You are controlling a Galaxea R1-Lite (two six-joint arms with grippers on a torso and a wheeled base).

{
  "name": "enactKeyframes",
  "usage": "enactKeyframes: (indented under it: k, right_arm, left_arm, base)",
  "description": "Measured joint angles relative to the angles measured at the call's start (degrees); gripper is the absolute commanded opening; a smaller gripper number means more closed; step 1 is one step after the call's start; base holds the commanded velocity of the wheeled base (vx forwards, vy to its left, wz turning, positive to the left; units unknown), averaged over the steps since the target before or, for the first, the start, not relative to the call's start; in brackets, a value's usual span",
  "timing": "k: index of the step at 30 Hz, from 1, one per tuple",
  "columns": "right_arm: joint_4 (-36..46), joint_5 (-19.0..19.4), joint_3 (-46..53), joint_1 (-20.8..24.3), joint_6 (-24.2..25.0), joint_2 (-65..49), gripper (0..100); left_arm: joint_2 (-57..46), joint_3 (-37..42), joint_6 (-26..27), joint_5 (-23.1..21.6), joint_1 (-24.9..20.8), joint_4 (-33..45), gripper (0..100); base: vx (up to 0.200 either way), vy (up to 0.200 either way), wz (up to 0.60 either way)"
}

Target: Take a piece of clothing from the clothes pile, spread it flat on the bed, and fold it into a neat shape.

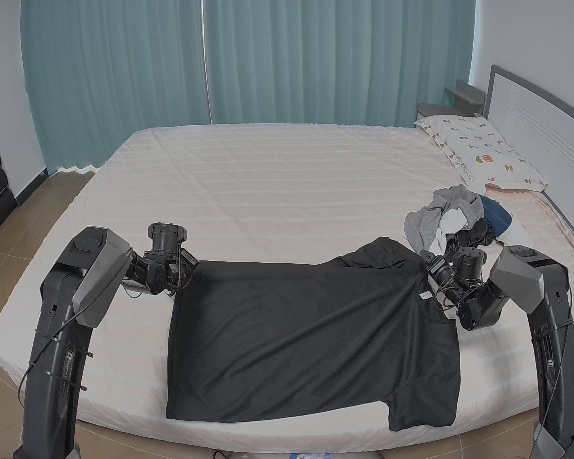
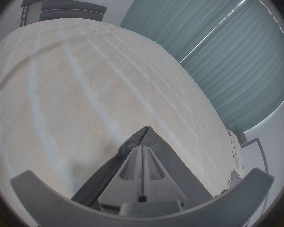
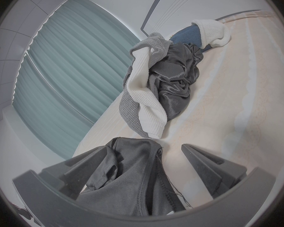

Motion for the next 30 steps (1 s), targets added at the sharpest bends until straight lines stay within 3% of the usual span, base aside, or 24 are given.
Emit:
enactKeyframes:
  k: [14, 15, 30]
  right_arm:
    - [0.0, 0.0, 0.0, 0.0, 0.0, 0.0, 100]
    - [0.0, 0.0, 0.0, 0.0, 0.0, 0.0, 100]
    - [0.1, 0.0, 0.0, 0.0, 0.0, 0.0, 100]
  left_arm:
    - [1.5, -3.2, -0.7, 3.4, 0.4, 0.0, 0]
    - [1.5, -3.2, -1.0, 3.4, 0.4, 0.2, 100]
    - [1.5, -2.9, -1.8, 2.3, 0.2, 2.1, 100]
  base:
    - [0.000, 0.000, 0.00]
    - [0.000, 0.000, 0.00]
    - [0.000, 0.000, 0.00]
